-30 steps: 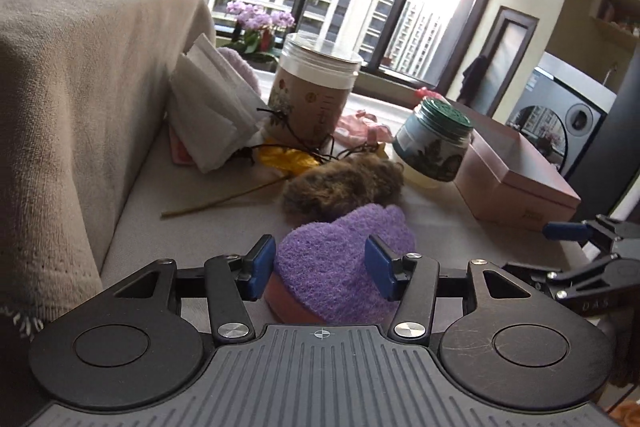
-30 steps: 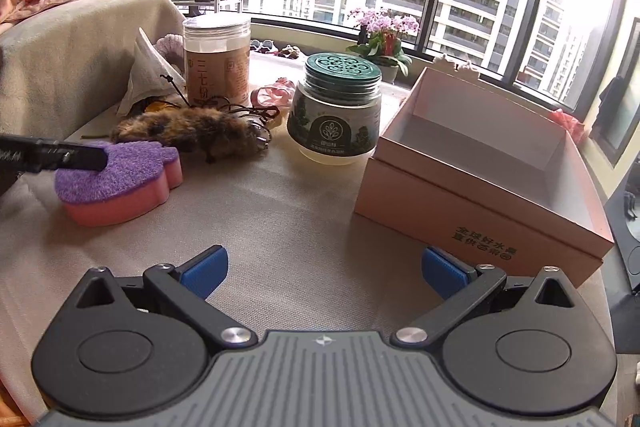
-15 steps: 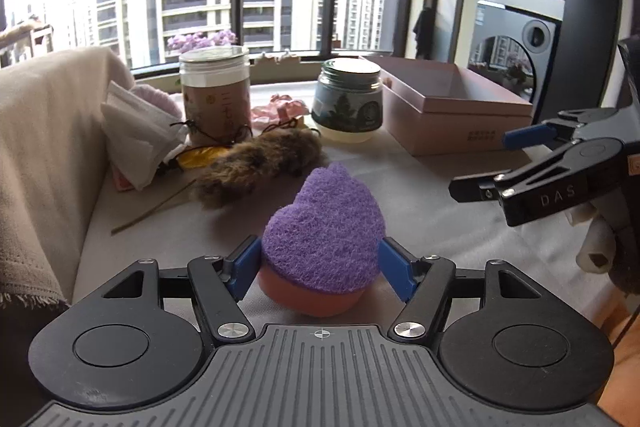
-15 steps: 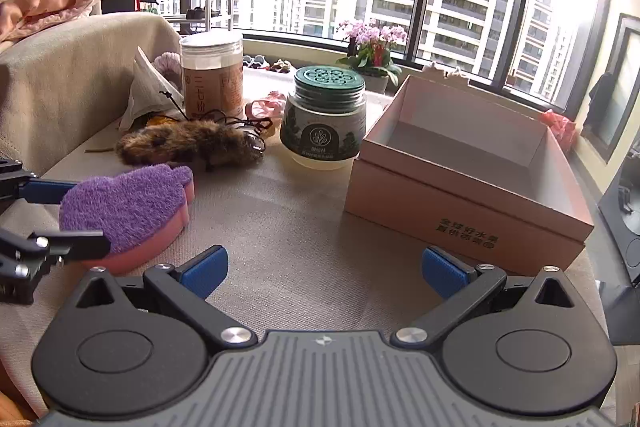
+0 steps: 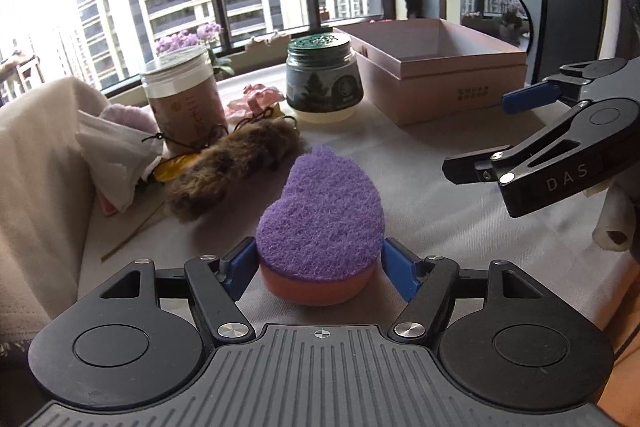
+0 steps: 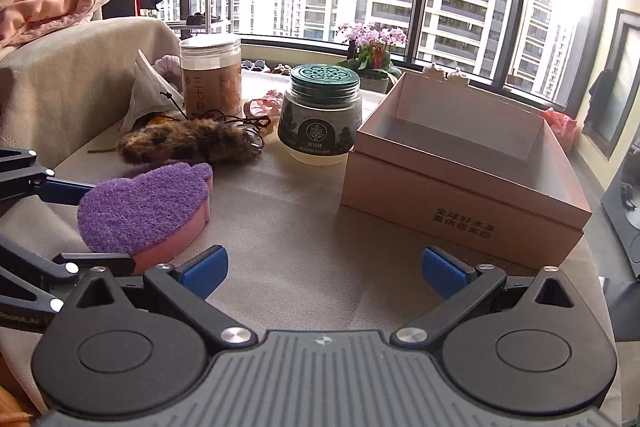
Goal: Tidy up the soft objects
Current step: 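Grasp the brown furry toy with the right gripper while the left gripper holds the sponge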
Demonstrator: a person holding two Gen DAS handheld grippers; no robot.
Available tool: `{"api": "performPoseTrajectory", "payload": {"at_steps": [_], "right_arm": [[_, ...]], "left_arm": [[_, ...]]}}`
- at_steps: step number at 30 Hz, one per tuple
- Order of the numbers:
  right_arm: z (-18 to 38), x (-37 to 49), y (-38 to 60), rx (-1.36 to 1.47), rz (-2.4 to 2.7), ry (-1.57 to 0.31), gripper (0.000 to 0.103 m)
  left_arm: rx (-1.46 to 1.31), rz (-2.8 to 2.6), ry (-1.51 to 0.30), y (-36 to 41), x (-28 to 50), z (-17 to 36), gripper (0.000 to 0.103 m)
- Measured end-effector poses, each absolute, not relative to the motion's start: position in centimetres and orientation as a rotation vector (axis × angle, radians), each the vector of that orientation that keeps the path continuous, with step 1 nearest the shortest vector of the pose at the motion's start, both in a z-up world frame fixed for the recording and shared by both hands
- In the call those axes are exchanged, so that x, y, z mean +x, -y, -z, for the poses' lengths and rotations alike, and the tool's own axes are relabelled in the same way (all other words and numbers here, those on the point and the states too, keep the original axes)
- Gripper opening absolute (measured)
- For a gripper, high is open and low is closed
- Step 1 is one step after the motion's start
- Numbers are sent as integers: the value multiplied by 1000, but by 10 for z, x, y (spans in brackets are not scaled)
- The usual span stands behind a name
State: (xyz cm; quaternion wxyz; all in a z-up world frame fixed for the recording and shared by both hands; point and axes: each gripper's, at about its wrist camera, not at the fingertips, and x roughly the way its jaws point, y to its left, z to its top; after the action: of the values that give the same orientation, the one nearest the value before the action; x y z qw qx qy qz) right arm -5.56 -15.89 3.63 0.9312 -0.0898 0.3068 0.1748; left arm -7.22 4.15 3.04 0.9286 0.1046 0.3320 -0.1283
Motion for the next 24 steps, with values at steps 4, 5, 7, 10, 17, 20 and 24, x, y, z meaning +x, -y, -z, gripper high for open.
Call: {"api": "performPoseTrajectory", "payload": {"at_steps": [4, 5, 7, 10, 17, 20, 24], "right_arm": [[-36, -56, 161, -179, -357, -629, 103], [-35, -57, 162, -180, -358, -629, 103], [-34, -58, 163, -178, -357, -628, 103], [-33, -57, 164, -172, -350, -628, 103], [-46, -66, 160, -210, -400, -528, 103], [-62, -53, 149, -233, -472, -539, 103], [-81, -12, 122, -174, -562, -639, 103]], "left_arm": [[174, 263, -689, -40, -63, -27, 74], [172, 262, -691, -39, -60, -26, 74], [163, 261, -693, -38, -55, -24, 74], [136, 267, -683, -37, -48, -19, 75], [129, 298, -617, -36, -43, -12, 74], [77, 315, -639, -44, -46, -16, 73], [79, 301, -651, -55, -62, -22, 72]]}}
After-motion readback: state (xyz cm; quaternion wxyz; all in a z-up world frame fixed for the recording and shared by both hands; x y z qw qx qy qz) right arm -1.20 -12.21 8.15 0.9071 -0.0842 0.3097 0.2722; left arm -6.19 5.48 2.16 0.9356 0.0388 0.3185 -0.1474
